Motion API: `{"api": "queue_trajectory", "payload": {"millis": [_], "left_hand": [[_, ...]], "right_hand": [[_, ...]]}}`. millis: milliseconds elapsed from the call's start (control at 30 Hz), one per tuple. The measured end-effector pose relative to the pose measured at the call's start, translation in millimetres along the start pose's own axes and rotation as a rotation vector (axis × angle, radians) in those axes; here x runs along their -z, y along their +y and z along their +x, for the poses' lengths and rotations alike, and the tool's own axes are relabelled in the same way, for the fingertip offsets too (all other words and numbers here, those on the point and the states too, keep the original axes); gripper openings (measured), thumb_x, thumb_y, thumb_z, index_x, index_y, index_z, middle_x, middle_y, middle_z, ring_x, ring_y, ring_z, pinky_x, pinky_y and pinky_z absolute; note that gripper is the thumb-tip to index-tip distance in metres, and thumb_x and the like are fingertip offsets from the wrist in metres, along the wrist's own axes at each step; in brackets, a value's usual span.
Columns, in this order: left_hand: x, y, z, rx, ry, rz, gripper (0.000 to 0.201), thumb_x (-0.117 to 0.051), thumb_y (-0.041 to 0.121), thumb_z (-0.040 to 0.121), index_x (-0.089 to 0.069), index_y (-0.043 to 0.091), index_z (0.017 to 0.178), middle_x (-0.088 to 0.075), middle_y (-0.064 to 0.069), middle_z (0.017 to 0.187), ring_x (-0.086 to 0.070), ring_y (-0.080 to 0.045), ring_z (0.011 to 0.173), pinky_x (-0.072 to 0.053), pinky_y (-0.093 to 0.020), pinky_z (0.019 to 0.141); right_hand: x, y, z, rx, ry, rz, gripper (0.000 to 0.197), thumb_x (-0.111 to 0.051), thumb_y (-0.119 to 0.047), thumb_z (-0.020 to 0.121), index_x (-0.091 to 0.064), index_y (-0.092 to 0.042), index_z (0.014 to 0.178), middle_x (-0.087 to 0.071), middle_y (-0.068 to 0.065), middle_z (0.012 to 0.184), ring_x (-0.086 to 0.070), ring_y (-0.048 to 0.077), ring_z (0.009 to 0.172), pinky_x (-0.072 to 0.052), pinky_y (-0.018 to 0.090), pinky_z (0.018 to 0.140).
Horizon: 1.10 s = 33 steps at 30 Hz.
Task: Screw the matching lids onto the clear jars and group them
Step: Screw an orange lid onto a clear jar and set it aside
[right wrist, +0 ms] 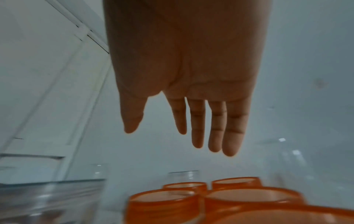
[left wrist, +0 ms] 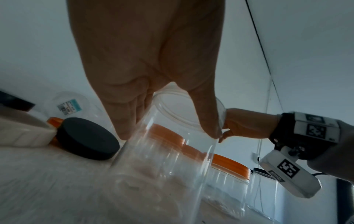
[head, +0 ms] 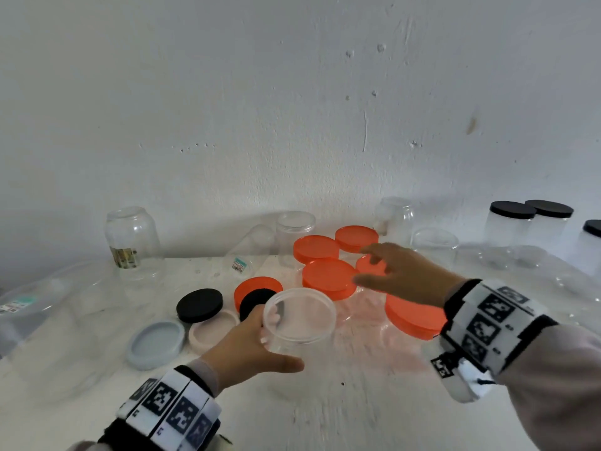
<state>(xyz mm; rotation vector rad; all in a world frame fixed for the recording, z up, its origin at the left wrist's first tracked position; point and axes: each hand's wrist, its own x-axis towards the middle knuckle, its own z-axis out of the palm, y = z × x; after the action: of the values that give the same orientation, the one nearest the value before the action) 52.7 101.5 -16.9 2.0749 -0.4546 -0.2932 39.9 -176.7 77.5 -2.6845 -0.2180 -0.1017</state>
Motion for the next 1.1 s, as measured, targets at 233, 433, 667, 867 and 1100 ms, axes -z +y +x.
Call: {"api": "queue_trajectory", "payload": {"millis": [233, 433, 667, 867, 1100], "left_hand": [[1.3, -1.8, 10.7, 0.080, 0.152, -0.024, 0.094, -0.091, 0.040, 0.052, -0.035, 0.036, 0.128, -0.045, 0.021, 0.126, -0.044, -0.001, 0.121, -0.035, -0.018, 0.098], [-8.9, 5.6, 18.9, 0.118, 0.243, -0.036, 0.098, -0.091, 0.038, 0.050, -0.037, 0.034, 0.131, -0.046, 0.017, 0.126, -0.045, 0.003, 0.114, -0.039, -0.002, 0.075], [-15.8, 17.3, 21.2, 0.105, 0.321, 0.006, 0.087, -0.092, 0.036, 0.045, -0.049, 0.029, 0.121, -0.064, 0.016, 0.102, -0.057, 0.019, 0.087, -0.039, 0.003, 0.065], [-20.5, 24.5, 30.5, 0.148, 0.329, 0.089, 0.086, -0.092, 0.041, 0.047, -0.048, 0.031, 0.121, -0.063, 0.017, 0.102, -0.055, 0.019, 0.094, -0.038, 0.003, 0.067], [-31.4, 30.6, 49.6, 0.131, 0.242, 0.021, 0.103, -0.089, 0.049, 0.045, -0.032, 0.047, 0.131, -0.050, 0.030, 0.127, -0.044, 0.015, 0.119, -0.035, -0.001, 0.091]], "right_hand": [[41.2, 105.5, 22.2, -0.259, 0.207, -0.049, 0.056, -0.064, -0.044, 0.086, -0.049, -0.015, 0.132, -0.053, 0.006, 0.126, -0.049, 0.024, 0.114, -0.042, 0.037, 0.095], [47.5, 172.2, 43.0, -0.369, 0.200, -0.094, 0.056, -0.064, -0.039, 0.088, -0.047, -0.011, 0.134, -0.048, 0.012, 0.134, -0.043, 0.030, 0.123, -0.038, 0.041, 0.100], [46.4, 215.1, 74.9, -0.475, 0.098, -0.129, 0.076, -0.065, -0.047, 0.085, -0.033, -0.012, 0.144, -0.034, 0.017, 0.144, -0.034, 0.038, 0.129, -0.034, 0.047, 0.104], [44.7, 230.8, 103.9, -0.541, 0.044, -0.110, 0.101, -0.069, -0.057, 0.076, -0.014, -0.016, 0.150, -0.026, 0.020, 0.148, -0.032, 0.043, 0.133, -0.031, 0.050, 0.106], [43.1, 243.3, 121.5, -0.531, 0.053, 0.021, 0.111, -0.080, -0.041, 0.072, -0.010, -0.009, 0.151, -0.026, 0.023, 0.148, -0.036, 0.040, 0.131, -0.033, 0.050, 0.104]]}}
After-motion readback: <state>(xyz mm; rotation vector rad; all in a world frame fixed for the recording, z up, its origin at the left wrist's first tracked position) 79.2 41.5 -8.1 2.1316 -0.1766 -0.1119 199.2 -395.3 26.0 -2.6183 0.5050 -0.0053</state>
